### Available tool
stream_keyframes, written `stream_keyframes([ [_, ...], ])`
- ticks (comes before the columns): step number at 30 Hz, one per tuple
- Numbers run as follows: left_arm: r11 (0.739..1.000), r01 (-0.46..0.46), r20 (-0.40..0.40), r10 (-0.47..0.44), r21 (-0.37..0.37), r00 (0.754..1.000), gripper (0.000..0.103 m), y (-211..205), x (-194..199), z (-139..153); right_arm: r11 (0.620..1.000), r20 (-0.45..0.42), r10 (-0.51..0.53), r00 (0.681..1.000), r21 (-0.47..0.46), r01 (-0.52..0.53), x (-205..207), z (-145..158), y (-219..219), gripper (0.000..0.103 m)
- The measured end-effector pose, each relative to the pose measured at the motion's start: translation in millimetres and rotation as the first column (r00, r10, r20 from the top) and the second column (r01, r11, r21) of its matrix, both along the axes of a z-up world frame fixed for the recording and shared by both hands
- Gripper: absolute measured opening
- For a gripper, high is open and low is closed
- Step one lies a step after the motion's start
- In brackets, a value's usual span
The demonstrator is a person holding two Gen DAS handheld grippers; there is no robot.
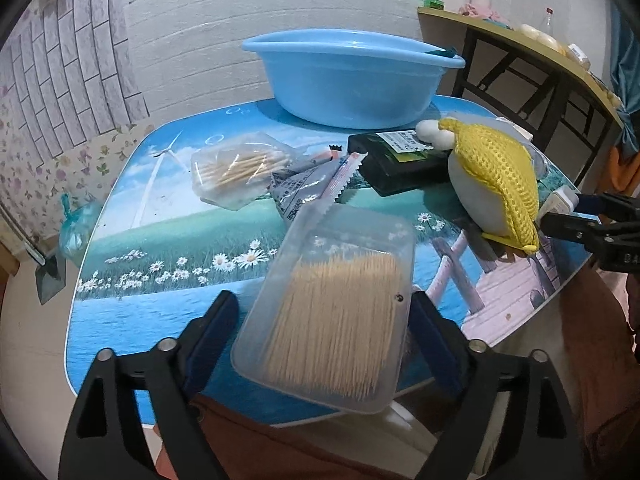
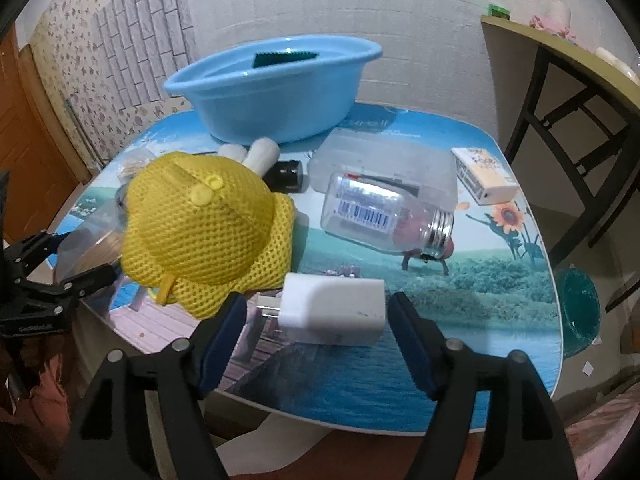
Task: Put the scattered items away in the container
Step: 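Close the left tool on the clear toothpick box and lift it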
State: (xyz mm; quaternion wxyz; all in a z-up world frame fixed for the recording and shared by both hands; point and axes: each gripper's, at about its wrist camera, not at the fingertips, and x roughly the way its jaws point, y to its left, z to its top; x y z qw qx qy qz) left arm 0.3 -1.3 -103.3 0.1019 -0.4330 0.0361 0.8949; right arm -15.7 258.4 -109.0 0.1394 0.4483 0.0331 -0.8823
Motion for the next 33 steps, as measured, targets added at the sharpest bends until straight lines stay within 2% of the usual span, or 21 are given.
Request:
stream_keyframes([
  [4,1.0,0.015,0.0,-0.015,0.002,1.0,0.102,2.4,-3.3,-2.6,0.999,0.025,-0.028,0.999,-0.015,0.028,-6.3,-6.3,5.2,0.073],
  [10,1.0,0.029,-0.013,-0.029,0.003,1.0,0.103,3.4,-2.3,-4.4,0.999,-0.016,-0.032,0.999,0.012,0.032,-6.1,-9.4,2.5,0.074],
  [12,1.0,0.03,-0.018,-0.03,0.003,0.999,0.103,3.8,-1.8,-4.6,0.998,-0.041,-0.033,0.999,0.044,0.035,-3.5,-11.5,-1.9,0.082],
  [15,0.999,0.032,-0.023,-0.032,0.005,0.999,0.103,4.1,-1.7,-4.9,0.999,-0.045,-0.04,0.998,0.032,0.041,-5.6,-13.9,-0.1,0.1],
  [16,0.999,0.034,-0.027,-0.034,0.006,0.999,0.103,4.3,-1.9,-5.1,0.998,-0.045,-0.047,0.998,0.029,0.048,-6.4,-15.0,1.2,0.103],
  [33,1.0,0.029,-0.044,-0.029,0.007,0.999,0.103,7.0,-2.1,-6.2,0.998,-0.078,-0.045,0.996,0.028,0.047,-3.1,-15.2,1.4,0.103],
])
